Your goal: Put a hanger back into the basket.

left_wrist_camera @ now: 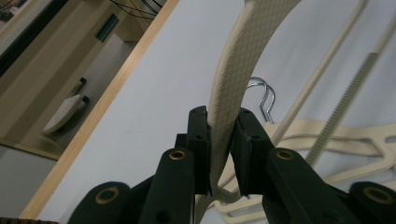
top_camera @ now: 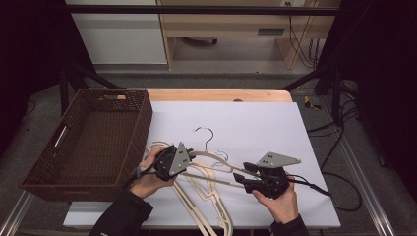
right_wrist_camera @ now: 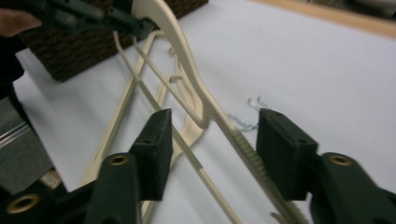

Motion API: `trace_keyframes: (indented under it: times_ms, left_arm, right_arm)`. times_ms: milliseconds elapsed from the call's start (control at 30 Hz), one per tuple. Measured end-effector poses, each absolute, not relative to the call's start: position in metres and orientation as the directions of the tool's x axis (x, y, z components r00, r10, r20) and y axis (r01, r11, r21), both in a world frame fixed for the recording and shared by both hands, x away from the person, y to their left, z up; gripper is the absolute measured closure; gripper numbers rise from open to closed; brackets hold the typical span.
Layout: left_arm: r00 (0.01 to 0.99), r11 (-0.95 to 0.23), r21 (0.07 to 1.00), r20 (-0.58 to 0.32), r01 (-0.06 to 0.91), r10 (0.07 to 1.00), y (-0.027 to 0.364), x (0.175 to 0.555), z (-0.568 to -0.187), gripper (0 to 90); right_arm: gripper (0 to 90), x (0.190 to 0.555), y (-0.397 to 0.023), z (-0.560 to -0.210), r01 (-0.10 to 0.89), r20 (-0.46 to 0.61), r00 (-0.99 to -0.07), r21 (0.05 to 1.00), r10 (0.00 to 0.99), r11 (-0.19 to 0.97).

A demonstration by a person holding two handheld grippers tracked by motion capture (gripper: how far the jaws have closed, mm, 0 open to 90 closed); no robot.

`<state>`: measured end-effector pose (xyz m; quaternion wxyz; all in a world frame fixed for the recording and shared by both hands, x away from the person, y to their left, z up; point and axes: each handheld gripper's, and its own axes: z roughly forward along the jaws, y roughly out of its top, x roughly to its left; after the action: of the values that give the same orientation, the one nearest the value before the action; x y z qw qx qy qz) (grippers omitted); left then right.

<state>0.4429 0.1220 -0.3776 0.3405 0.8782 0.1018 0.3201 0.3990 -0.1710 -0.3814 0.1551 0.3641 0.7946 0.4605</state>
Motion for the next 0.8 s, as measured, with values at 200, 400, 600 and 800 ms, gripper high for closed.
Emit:
trace_keyframes:
  times_ms: [200, 400, 600, 800]
  left_arm:
    - [0.775, -0.748, 0.664, 0.479, -0.012, 0.412, 0.112, 0.435, -0.367, 80.2]
    - [0.759, -0.734, 0.678, 0.458, 0.038, 0.463, 0.111, 0.432, -0.363, 86.7]
    - [0.761, -0.689, 0.719, 0.397, 0.090, 0.513, 0.124, 0.429, -0.354, 86.9]
    - [0.754, -0.599, 0.789, 0.310, 0.136, 0.579, 0.137, 0.422, -0.333, 86.9]
  right_arm:
    - [28.3, 0.397, -0.178, -0.375, 0.336, 0.027, -0.682, 0.900, 0.731, 0.279]
    - [24.9, 0.394, -0.186, -0.369, 0.300, 0.009, -0.675, 0.917, 0.738, 0.263]
    - [23.6, 0.398, -0.193, -0.375, 0.337, 0.056, -0.672, 0.911, 0.739, 0.237]
    - [17.6, 0.402, -0.201, -0.381, 0.361, 0.085, -0.659, 0.908, 0.747, 0.214]
